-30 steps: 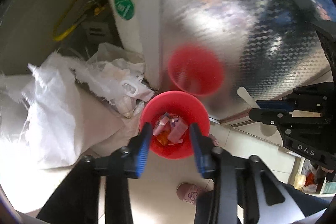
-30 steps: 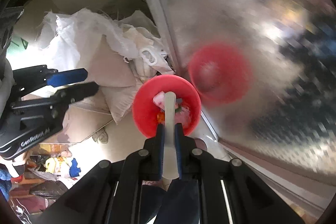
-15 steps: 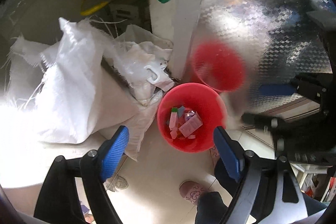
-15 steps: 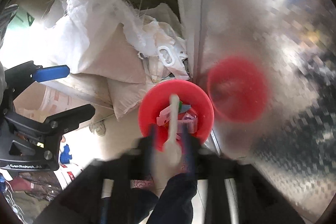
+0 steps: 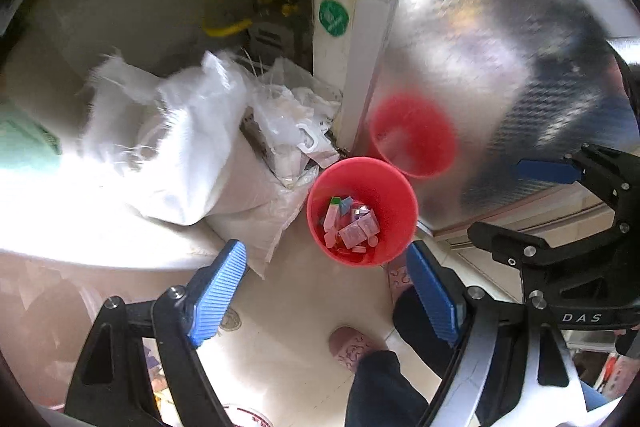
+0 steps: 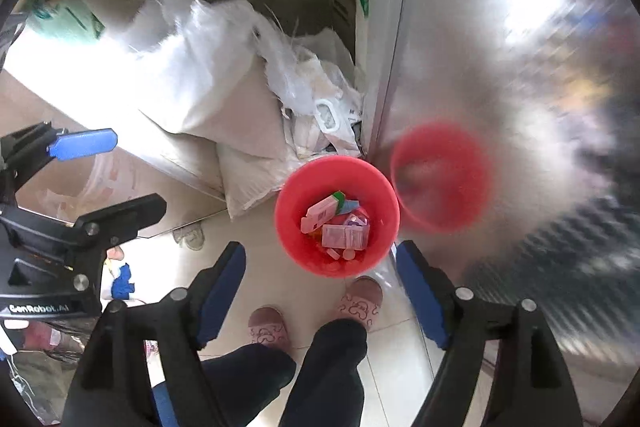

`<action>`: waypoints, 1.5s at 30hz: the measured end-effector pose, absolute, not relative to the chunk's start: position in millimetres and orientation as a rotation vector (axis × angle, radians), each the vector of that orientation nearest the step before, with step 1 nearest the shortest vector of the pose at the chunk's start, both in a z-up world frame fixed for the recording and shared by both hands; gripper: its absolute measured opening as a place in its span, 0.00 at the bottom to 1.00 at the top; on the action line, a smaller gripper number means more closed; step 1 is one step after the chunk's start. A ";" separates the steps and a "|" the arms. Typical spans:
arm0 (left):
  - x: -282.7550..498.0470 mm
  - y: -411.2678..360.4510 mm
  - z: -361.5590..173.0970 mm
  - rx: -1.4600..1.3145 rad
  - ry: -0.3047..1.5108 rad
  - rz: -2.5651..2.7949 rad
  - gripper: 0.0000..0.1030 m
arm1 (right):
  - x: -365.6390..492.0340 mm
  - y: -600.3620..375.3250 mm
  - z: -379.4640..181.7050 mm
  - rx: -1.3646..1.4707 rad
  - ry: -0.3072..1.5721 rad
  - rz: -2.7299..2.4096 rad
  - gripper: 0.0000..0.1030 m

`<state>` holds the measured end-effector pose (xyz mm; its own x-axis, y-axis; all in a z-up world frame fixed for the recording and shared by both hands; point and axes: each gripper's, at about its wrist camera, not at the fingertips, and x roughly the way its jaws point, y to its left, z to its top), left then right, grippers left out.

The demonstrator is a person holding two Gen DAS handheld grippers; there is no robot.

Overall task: Collect trash
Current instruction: 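Raise both open tools back up over the counter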

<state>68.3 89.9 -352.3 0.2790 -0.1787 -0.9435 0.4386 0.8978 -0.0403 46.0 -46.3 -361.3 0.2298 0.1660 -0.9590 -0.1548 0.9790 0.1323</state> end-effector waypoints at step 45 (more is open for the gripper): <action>235.0 -25.3 -65.2 0.286 0.962 -0.482 0.83 | 174.3 -161.4 -79.5 0.040 1.006 -0.013 0.93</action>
